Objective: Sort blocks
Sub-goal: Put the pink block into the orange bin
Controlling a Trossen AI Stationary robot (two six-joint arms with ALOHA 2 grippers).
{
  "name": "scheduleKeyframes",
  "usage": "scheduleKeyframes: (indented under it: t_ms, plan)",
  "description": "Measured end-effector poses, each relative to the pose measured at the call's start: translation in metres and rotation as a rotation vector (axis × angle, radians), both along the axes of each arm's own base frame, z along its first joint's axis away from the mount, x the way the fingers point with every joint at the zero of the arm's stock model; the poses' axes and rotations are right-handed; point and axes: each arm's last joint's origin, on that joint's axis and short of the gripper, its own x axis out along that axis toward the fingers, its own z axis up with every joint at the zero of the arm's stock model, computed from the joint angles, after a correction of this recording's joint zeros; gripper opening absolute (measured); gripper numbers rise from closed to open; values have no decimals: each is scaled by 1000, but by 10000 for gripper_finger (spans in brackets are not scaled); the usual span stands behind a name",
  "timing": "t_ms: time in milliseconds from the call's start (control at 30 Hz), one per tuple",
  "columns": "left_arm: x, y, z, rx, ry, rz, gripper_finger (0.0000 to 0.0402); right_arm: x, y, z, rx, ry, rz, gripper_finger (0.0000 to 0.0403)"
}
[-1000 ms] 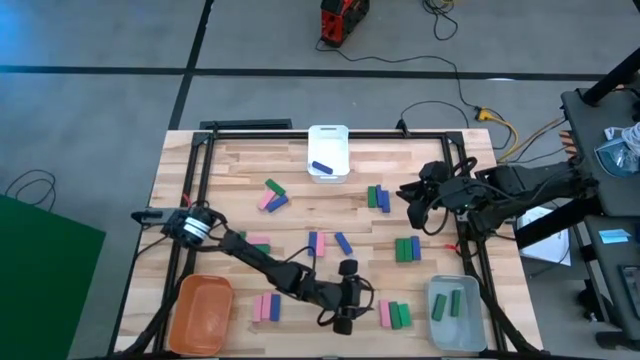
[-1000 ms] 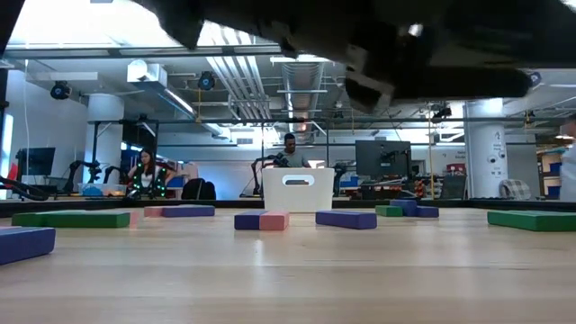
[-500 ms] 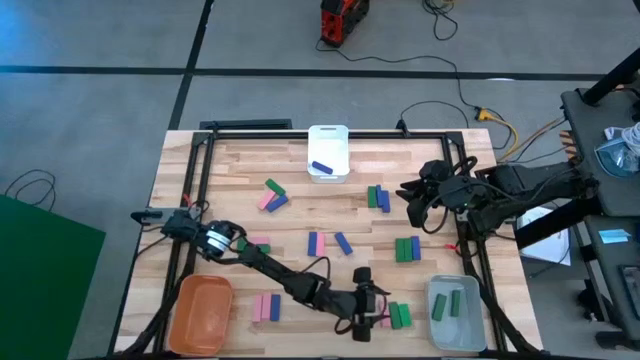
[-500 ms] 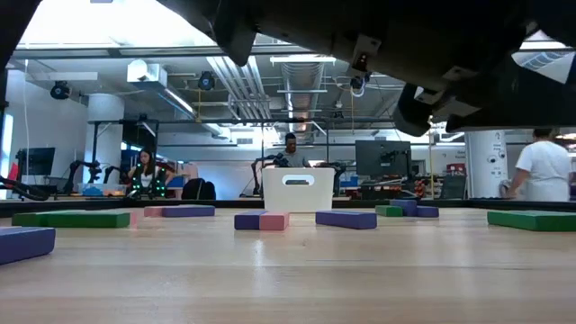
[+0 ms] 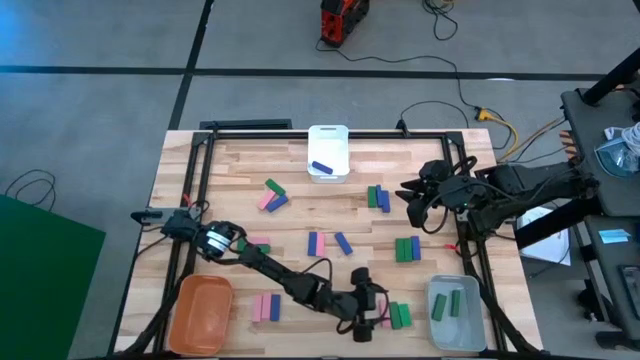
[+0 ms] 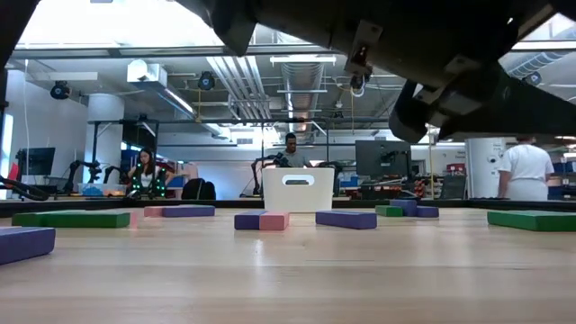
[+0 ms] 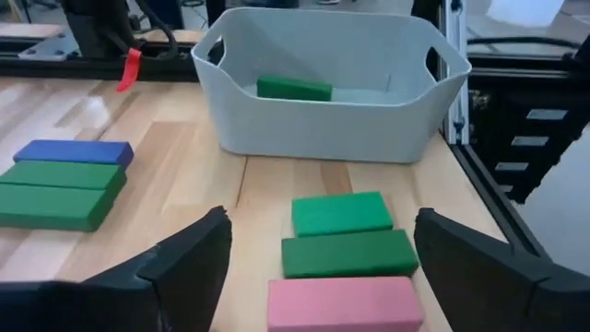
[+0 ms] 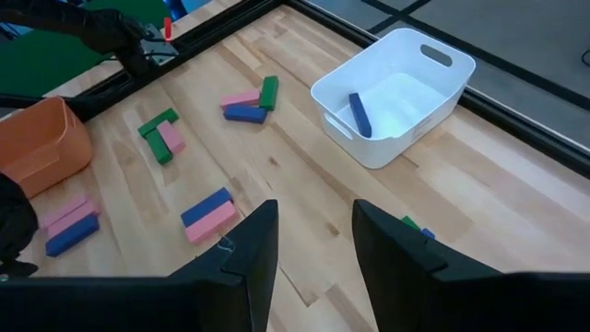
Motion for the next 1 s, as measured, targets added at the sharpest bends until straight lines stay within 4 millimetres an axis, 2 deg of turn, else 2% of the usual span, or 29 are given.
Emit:
scheduleKeyframes:
  t_ms: [267,633,1000]
  plan:
    - [2,-2,4,16,73,-14,320,0,0,-1,-3,4,2,135]
    - [1,-3,-1,21,78,-3,396,0,0,-1,-10,7,7,144]
    - [-1,-4,-7,-37,90,15,394,0,0,-1,-22,13,13,134]
